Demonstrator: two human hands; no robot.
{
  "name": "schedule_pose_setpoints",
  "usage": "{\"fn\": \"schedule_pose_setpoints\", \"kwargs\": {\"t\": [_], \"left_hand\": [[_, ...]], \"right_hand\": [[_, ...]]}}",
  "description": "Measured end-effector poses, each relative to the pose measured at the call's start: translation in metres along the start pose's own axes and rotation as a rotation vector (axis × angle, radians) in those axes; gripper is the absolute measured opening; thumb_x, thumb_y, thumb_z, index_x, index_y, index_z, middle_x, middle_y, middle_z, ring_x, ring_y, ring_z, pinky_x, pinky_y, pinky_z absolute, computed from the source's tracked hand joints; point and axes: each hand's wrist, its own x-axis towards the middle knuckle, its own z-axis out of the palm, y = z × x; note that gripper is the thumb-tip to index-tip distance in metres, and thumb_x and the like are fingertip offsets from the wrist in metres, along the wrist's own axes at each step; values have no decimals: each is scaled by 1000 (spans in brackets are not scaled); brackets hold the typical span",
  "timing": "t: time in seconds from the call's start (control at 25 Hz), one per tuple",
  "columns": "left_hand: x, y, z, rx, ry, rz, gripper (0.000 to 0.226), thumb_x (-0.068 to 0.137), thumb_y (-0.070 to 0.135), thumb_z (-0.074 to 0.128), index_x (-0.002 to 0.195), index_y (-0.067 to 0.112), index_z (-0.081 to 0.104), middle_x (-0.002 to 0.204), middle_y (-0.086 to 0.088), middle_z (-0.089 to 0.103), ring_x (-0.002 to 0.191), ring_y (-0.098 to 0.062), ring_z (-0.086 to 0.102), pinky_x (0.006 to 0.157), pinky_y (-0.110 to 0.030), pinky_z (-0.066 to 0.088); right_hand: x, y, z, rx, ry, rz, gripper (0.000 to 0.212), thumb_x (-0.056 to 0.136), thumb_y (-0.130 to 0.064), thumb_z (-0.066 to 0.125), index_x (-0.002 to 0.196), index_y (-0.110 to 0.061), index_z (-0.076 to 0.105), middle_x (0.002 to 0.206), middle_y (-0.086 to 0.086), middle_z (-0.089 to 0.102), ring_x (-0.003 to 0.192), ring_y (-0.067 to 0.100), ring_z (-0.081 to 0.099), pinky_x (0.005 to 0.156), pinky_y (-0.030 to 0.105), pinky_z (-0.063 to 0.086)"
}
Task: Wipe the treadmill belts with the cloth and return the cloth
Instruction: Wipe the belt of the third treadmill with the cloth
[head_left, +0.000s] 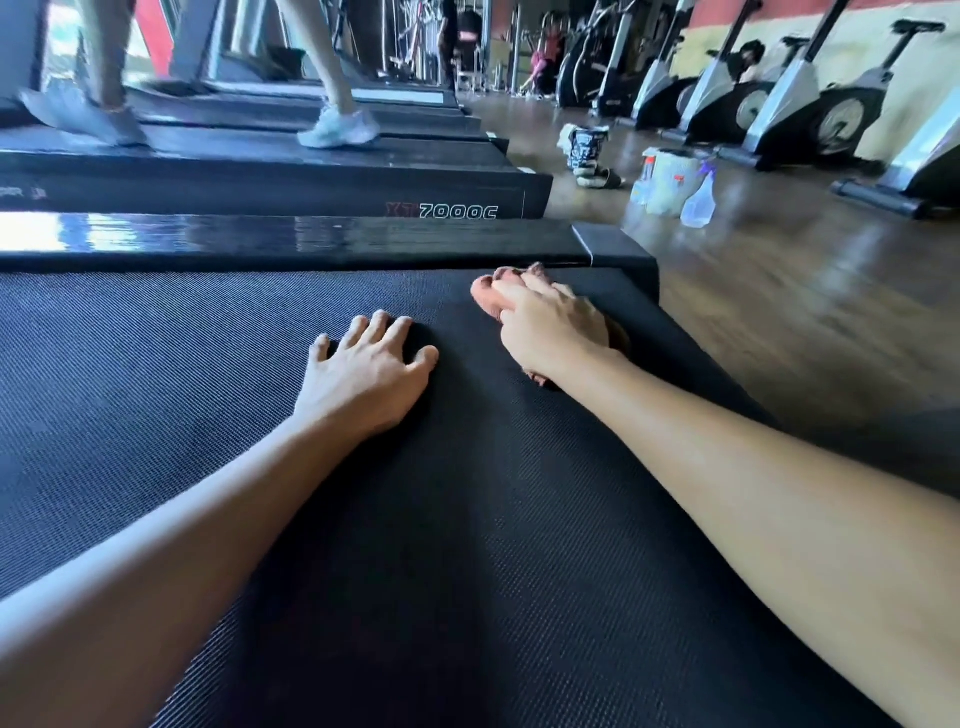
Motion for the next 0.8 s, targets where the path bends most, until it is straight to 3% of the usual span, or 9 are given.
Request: {"fn": "schedule_pose_setpoints", "kwargs": {"t": [0.08, 0.24, 0.44, 0.64, 0.8], "left_hand": [[-2, -2, -1, -3, 38, 27, 52, 97, 54, 30, 141, 28, 38, 148, 6, 36, 141, -12, 23, 116, -46, 14], [-19, 5, -12, -26, -4, 22, 52, 100, 46, 34, 148, 24, 33, 157, 6, 26, 145, -14, 17, 116, -41, 11], [-76, 22, -23, -76, -39, 26, 51, 101, 41, 35, 149, 24, 32, 157, 9, 24, 146, -14, 14, 117, -46, 8], [-138, 56, -32, -108, -96, 6, 53, 102, 39, 32, 152, 24, 24, 161, 9, 14, 149, -16, 5, 119, -48, 3], [-180, 84, -38, -121, -129, 3, 53, 102, 36, 35, 152, 24, 24, 161, 9, 13, 149, -16, 5, 118, -49, 2]], "right_hand": [[-28, 5, -13, 11, -26, -3, 49, 93, -22, 45, 141, -35, 38, 150, -6, 36, 132, 24, 37, 106, 38, 30], [-89, 4, -31, -8, -26, -66, 50, 96, -26, 44, 144, -39, 34, 154, -9, 29, 138, 19, 31, 108, 37, 28], [-178, 13, -53, -17, -29, -124, 50, 98, -31, 45, 146, -39, 35, 158, -10, 26, 142, 18, 26, 112, 33, 23], [-262, 18, -75, 11, -15, -129, 51, 86, -32, 48, 138, -34, 52, 148, -4, 46, 135, 23, 44, 104, 40, 44], [-327, 11, -97, 17, -10, -100, 51, 86, -37, 44, 136, -35, 53, 145, -4, 49, 131, 23, 48, 100, 39, 48]]}}
